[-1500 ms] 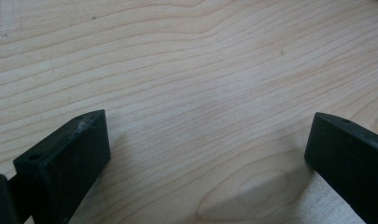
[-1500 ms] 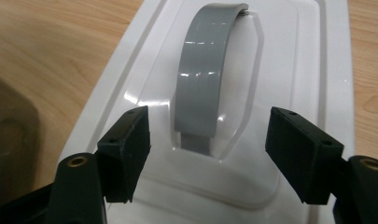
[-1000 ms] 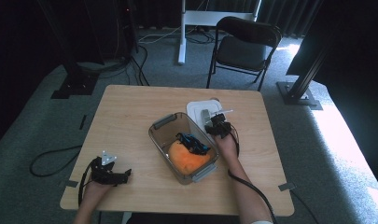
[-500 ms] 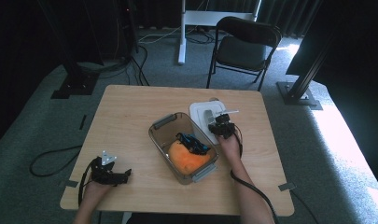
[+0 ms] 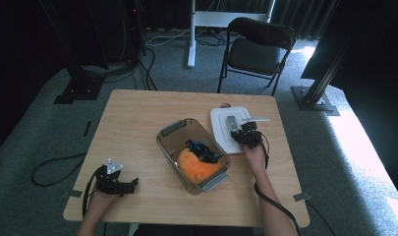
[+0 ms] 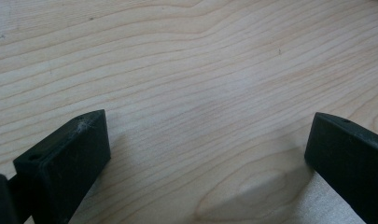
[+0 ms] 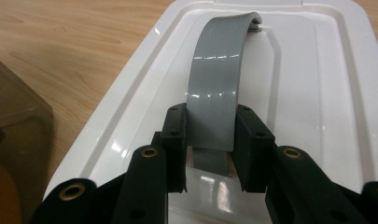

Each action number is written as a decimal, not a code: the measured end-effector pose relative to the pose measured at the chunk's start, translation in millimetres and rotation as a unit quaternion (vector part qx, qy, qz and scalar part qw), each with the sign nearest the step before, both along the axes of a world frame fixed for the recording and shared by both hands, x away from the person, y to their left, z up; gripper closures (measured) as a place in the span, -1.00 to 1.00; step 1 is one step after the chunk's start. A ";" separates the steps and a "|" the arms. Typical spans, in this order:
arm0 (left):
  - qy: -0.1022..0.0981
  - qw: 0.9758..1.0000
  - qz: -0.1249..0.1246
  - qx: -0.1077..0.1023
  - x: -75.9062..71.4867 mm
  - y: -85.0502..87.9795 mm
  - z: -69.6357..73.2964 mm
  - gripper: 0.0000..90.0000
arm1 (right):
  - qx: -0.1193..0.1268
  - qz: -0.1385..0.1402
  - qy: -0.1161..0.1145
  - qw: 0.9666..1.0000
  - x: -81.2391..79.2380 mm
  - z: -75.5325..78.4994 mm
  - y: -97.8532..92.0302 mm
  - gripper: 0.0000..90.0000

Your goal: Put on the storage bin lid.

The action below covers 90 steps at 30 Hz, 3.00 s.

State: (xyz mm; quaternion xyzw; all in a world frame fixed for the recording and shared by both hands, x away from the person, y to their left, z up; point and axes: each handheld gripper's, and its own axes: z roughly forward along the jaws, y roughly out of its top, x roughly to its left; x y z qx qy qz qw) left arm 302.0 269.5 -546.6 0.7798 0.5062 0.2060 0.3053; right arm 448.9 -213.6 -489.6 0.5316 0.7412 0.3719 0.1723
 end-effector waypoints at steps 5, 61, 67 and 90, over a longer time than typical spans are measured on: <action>0.000 1.000 0.000 0.000 0.0 0.0 0.0 -0.99 | 0.006 -0.003 -0.011 1.000 -13.5 11.2 -11.8 0.52; -0.001 1.000 0.002 0.000 -0.1 -0.2 -0.1 -0.99 | 0.047 0.184 -0.083 0.978 -102.1 103.4 63.1 0.51; 0.000 1.000 0.002 -0.001 -0.2 -0.3 0.0 -0.99 | 0.046 0.218 -0.063 0.973 -104.2 92.6 78.4 0.52; 0.001 1.000 0.001 0.000 -0.2 -0.1 0.1 -0.99 | 0.032 0.279 -0.026 0.960 -108.8 73.4 95.8 0.52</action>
